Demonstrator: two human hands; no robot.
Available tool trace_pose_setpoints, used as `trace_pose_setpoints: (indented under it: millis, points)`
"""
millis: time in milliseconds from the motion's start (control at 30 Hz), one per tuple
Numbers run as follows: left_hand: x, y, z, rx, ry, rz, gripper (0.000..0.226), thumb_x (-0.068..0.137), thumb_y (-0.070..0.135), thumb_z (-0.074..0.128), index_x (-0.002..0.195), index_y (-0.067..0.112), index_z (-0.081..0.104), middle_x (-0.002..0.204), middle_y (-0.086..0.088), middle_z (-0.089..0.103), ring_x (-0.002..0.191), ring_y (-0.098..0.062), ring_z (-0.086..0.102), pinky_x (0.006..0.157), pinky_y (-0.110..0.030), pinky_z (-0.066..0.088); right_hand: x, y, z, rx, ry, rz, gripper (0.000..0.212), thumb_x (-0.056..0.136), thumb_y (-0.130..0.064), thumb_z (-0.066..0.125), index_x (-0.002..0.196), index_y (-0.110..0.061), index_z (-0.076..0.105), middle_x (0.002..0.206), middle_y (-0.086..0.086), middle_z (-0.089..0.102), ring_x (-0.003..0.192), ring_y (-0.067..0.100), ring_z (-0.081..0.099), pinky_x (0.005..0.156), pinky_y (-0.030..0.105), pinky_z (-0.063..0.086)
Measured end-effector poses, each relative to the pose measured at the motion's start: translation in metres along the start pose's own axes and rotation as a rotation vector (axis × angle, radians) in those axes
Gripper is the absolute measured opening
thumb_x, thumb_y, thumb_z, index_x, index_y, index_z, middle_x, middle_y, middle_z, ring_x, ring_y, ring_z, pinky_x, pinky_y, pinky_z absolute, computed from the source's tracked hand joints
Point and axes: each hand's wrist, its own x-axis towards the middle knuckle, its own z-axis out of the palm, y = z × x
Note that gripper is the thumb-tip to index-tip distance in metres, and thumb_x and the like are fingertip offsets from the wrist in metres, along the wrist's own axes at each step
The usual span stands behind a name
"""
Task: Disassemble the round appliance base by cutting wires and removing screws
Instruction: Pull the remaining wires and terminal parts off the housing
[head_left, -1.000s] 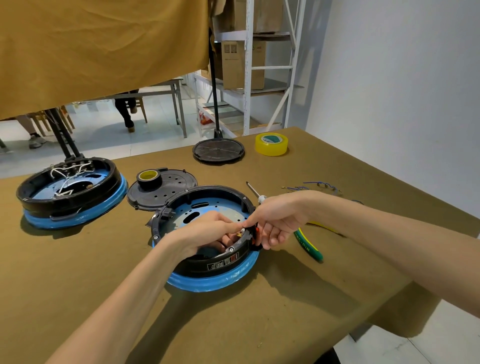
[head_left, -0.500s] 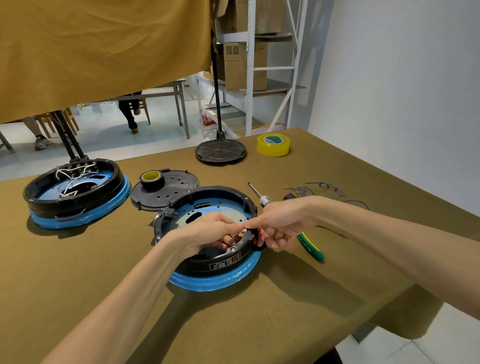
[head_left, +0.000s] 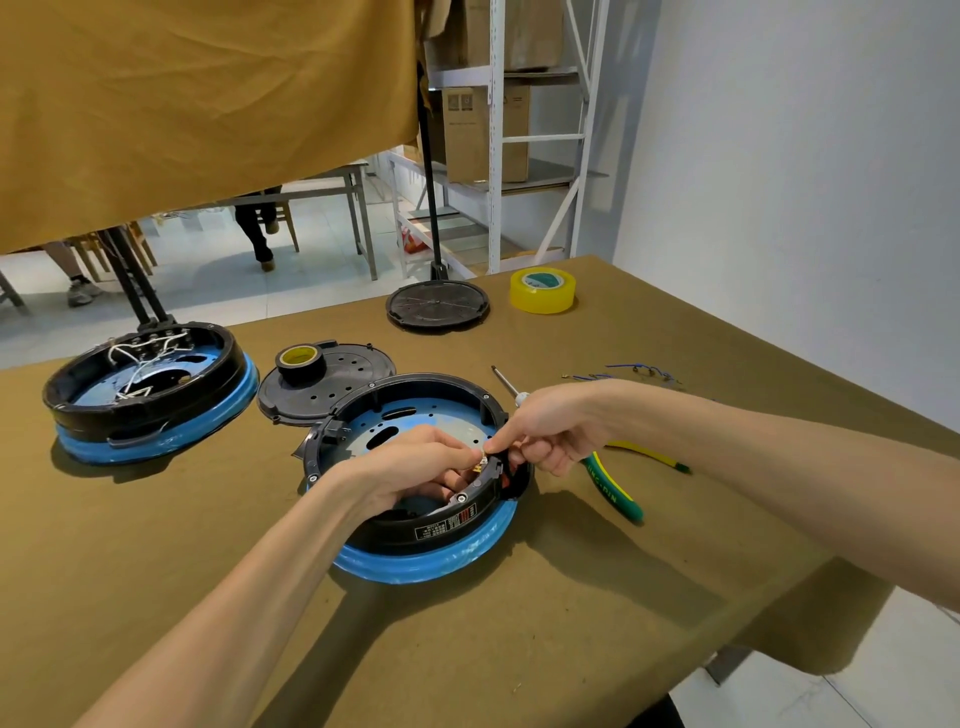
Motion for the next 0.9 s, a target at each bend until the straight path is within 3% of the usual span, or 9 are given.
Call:
trace_pose_setpoints:
  millis: [200,333,500,633,900]
  points:
    - [-0.001,0.000,-0.001,-0.032,-0.039,0.020,0.023,0.102,0.024,0.061,0.107,0.007,0.075,0.068,0.002,0.065,0.058,-0.007,0.058,0.054,-0.017,0.050,-0.005,0.008,0.001,-0.199,-0.030,0.037,0.057,0.098,-0.065,0.048,0.080,-0.014,0.063,0.060,0.001,0.055,0.049,0.013,0.050,0.047,0.020,0.039]
    - [0.001,-0.002,0.000,0.025,-0.016,0.049,0.024,0.103,0.026,0.060,0.108,0.008,0.075,0.067,0.004,0.063,0.058,-0.005,0.057,0.054,-0.017,0.049,-0.003,0.004,0.000,-0.146,-0.086,0.041,0.055,0.104,-0.058,0.045,0.092,-0.008,0.066,0.064,0.002,0.062,0.049,0.011,0.055,0.044,0.018,0.043]
    - [0.002,-0.003,-0.001,0.004,-0.024,0.035,0.024,0.102,0.024,0.060,0.105,0.004,0.074,0.068,0.000,0.062,0.057,-0.010,0.057,0.053,-0.019,0.047,0.001,0.012,0.002,-0.061,-0.025,0.006,0.050,0.099,-0.057,0.056,0.072,-0.016,0.060,0.055,-0.005,0.047,0.042,0.007,0.037,0.040,0.017,0.029]
    - [0.003,-0.001,0.000,0.044,-0.022,0.027,0.025,0.103,0.023,0.059,0.109,0.004,0.074,0.068,0.000,0.062,0.057,-0.009,0.057,0.051,-0.018,0.046,0.002,0.021,0.008,0.007,0.060,-0.032,0.053,0.095,-0.059,0.061,0.062,-0.020,0.053,0.051,-0.006,0.043,0.040,0.008,0.033,0.039,0.017,0.027]
    - [-0.001,0.000,0.002,0.049,-0.022,0.064,0.021,0.104,0.022,0.058,0.100,0.011,0.075,0.066,0.002,0.064,0.056,-0.007,0.058,0.051,-0.017,0.048,-0.003,0.012,0.006,-0.023,-0.022,0.027,0.052,0.101,-0.056,0.053,0.084,-0.009,0.065,0.060,0.001,0.057,0.049,0.011,0.049,0.046,0.018,0.041]
